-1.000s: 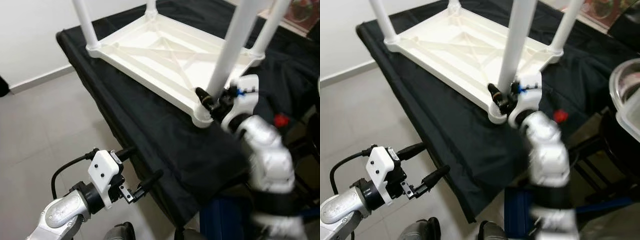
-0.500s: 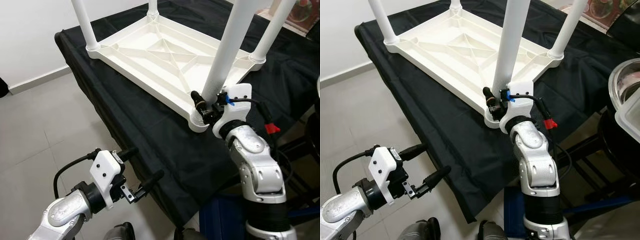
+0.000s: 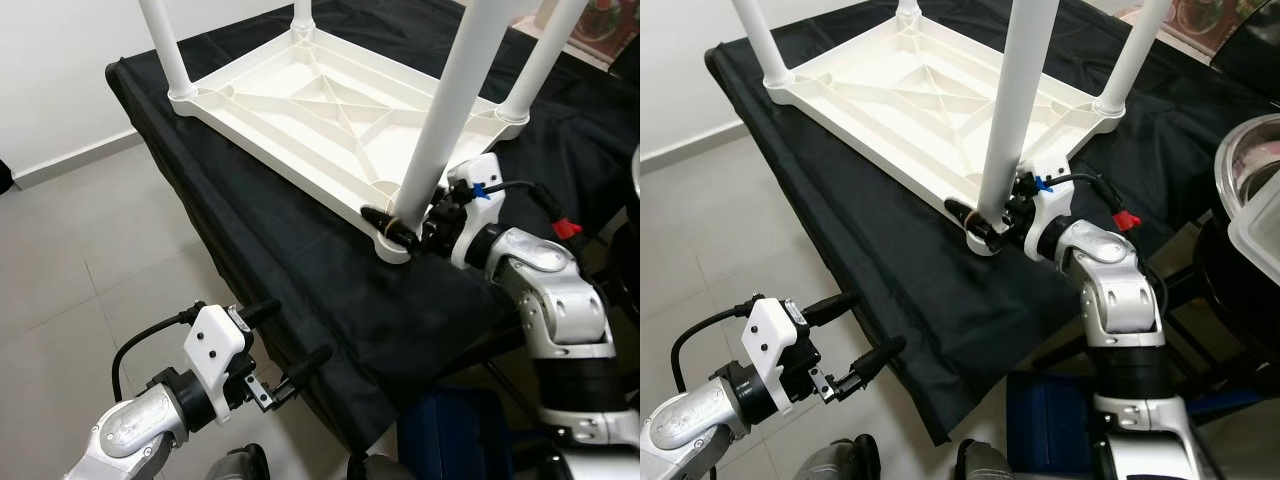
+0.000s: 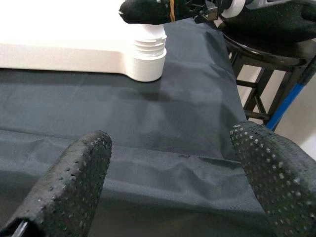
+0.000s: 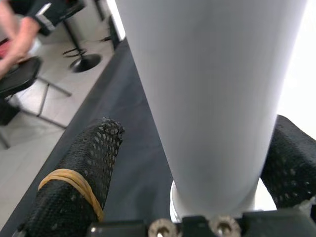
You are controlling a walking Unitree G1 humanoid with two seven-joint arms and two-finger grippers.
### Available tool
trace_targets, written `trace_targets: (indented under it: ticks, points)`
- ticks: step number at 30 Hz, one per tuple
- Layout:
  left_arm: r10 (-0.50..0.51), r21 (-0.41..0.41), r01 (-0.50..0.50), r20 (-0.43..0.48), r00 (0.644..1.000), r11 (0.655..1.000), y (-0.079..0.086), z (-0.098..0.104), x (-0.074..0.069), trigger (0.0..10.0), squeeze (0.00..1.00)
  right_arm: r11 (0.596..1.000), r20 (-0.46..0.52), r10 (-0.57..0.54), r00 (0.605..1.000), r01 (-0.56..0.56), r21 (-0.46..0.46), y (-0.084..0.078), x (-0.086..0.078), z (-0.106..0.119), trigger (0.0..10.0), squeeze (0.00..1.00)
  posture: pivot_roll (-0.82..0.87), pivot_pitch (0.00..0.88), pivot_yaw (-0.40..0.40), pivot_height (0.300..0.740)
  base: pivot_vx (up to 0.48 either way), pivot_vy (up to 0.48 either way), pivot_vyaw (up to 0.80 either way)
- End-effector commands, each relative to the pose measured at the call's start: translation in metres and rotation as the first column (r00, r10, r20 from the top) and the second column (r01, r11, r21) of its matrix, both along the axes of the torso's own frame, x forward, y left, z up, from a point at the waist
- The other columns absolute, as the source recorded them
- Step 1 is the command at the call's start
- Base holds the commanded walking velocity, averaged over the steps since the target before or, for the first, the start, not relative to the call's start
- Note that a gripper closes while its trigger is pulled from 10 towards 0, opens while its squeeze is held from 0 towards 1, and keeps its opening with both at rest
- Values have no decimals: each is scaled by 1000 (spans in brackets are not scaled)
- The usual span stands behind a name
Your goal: Building children table
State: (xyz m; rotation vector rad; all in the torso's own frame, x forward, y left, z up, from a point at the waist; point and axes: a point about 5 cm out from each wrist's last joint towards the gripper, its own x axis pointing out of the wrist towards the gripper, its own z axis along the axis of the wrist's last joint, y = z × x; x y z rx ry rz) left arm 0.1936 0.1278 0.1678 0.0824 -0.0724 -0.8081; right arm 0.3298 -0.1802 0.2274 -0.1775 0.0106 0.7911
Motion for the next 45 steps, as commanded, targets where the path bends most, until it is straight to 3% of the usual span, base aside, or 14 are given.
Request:
trace_targets:
  ticks: [1,6,7,17,20,22,24,25,26,36,37,41,42,45]
  points:
    - [-3,6,3,-5,1000,1000,-1,-2,-3,10000,0,998,7,52,999,-52,19,5,2,-1,10000,0,27,206,-58,740,0,0,0]
    - [-9,3,9,-13,1000,1000,-2,-4,-4,10000,0,998,19,52,998,-53,41,-1,10,3,9961,0,30,195,-61,740,0,0,0]
    - [-8,5,8,-10,1000,1000,-2,-4,-4,10000,0,996,15,66,998,-67,53,-2,11,3,0,0,32,193,-63,740,0,0,0]
    - [0,8,0,-1,1000,1000,0,-3,-1,10000,0,995,25,88,996,-89,46,-5,12,4,0,0,28,183,-60,740,0,0,0]
    - [3,10,-3,4,1000,1000,1,-3,1,10000,0,969,61,-245,968,246,-20,-7,18,-16,0,0,22,178,-69,740,0,0,0]
    - [3,10,-3,4,1000,1000,1,-3,1,10000,0,969,61,-245,968,246,-20,-7,18,-16,0,0,22,178,-69,740,0,0,0]
    - [7,7,-7,11,1000,1000,1,-2,3,10000,0,780,90,-623,777,626,-4,-17,9,-29,0,0,17,178,-66,740,0,0,0]
    - [7,7,-7,11,1000,1000,1,-2,3,10000,0,780,90,-623,777,626,-4,-17,9,-29,0,0,17,178,-66,740,0,0,0]
    - [7,7,-7,12,1000,1000,1,-1,3,10000,0,701,71,-711,700,713,-3,-17,1,-37,0,0,20,178,-65,740,0,0,0]
    - [5,1,-5,10,1000,1000,-1,-3,3,10000,0,766,-26,-641,767,641,55,19,-2,-38,157,0,9,177,-71,740,0,0,0]
    - [6,2,-7,11,1000,1000,-1,-3,3,10000,0,798,-29,-597,802,597,83,23,0,-33,10000,0,3,179,-71,740,0,0,0]
    - [4,-1,-4,11,1000,1000,-3,-4,3,10000,0,913,21,-392,920,386,130,36,1,-17,10000,0,-4,185,-73,740,0,0,0]
    - [3,-5,-3,10,1000,1000,-3,-4,2,10000,0,941,28,-319,947,313,129,36,1,-13,10000,1000,-3,187,-75,740,0,0,0]
    - [2,-8,-2,6,1000,1000,-4,-4,1,10000,0,961,39,-258,965,253,116,23,4,-7,10000,1000,1,189,-75,740,0,0,0]
